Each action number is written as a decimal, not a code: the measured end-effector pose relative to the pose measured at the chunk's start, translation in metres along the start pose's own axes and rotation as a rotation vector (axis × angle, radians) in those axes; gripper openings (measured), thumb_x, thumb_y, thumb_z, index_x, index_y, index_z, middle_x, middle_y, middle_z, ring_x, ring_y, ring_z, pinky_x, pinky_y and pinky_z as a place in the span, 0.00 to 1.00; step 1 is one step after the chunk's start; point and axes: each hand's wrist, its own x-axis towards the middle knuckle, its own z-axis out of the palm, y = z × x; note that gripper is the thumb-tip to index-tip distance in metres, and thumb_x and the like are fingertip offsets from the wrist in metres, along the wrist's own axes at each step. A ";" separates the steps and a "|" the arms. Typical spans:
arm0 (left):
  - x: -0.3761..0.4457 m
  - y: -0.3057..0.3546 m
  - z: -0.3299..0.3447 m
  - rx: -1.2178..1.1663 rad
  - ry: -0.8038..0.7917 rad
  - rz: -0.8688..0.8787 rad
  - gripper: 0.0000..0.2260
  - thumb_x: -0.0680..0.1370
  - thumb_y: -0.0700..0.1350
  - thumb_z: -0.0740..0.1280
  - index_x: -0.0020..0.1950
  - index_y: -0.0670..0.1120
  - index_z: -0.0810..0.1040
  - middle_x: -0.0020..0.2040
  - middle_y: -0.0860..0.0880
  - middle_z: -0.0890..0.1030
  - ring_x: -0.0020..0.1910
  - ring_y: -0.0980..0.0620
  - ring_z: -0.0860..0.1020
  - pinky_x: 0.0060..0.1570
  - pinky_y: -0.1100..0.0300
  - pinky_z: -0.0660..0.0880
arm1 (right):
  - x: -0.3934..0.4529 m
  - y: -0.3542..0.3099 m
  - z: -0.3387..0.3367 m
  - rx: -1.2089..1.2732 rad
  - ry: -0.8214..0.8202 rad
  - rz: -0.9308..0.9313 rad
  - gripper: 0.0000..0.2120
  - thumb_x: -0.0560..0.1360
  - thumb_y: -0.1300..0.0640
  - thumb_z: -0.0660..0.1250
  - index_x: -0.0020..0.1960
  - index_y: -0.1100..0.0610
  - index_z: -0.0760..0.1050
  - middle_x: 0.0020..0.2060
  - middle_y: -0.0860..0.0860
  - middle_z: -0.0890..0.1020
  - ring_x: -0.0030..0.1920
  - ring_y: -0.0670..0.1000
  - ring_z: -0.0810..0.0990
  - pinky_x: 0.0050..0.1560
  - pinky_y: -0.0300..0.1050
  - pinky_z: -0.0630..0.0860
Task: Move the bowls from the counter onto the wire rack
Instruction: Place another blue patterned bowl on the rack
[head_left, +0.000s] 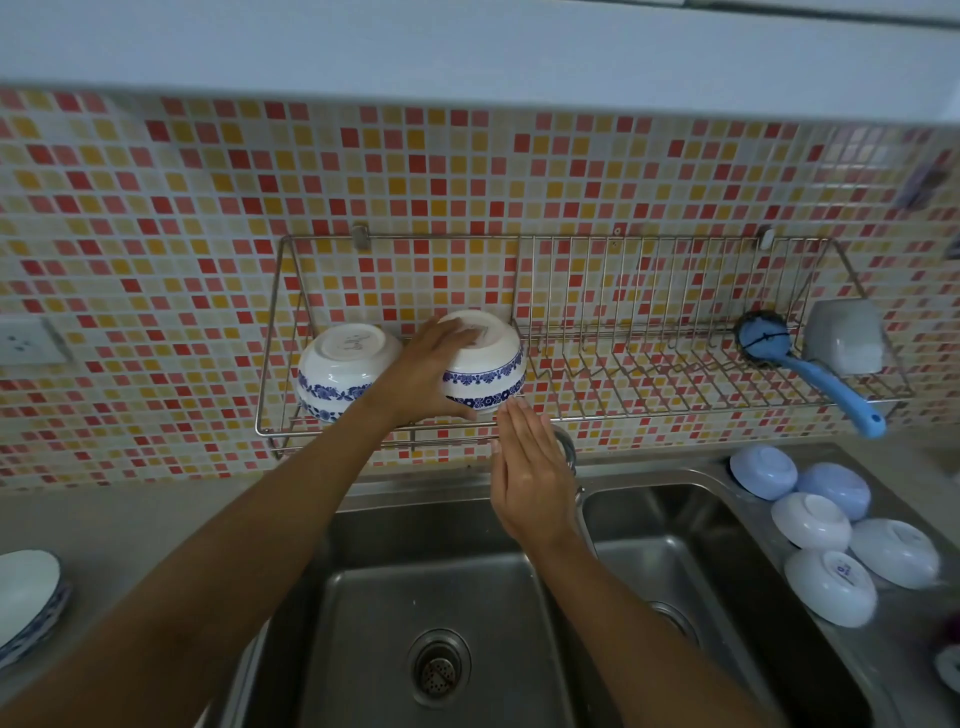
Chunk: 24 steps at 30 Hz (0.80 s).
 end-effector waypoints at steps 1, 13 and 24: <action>-0.002 0.000 -0.001 -0.010 -0.012 -0.006 0.48 0.61 0.64 0.75 0.74 0.53 0.57 0.77 0.47 0.56 0.77 0.45 0.50 0.74 0.43 0.55 | 0.000 0.000 -0.001 -0.002 -0.010 0.000 0.20 0.81 0.55 0.53 0.67 0.64 0.72 0.65 0.59 0.76 0.69 0.55 0.72 0.69 0.54 0.69; -0.022 0.009 -0.023 -0.119 0.139 -0.213 0.24 0.80 0.58 0.54 0.75 0.54 0.57 0.78 0.49 0.55 0.74 0.48 0.60 0.69 0.44 0.66 | 0.003 -0.007 -0.007 0.024 -0.043 0.047 0.19 0.79 0.56 0.58 0.65 0.64 0.75 0.61 0.59 0.79 0.65 0.56 0.76 0.69 0.54 0.69; -0.095 -0.015 -0.021 0.089 0.280 -0.352 0.22 0.82 0.52 0.50 0.75 0.46 0.60 0.77 0.47 0.60 0.77 0.49 0.54 0.73 0.52 0.53 | 0.054 -0.030 -0.016 0.089 -0.448 0.206 0.34 0.80 0.37 0.44 0.78 0.56 0.49 0.78 0.53 0.53 0.78 0.52 0.49 0.77 0.54 0.48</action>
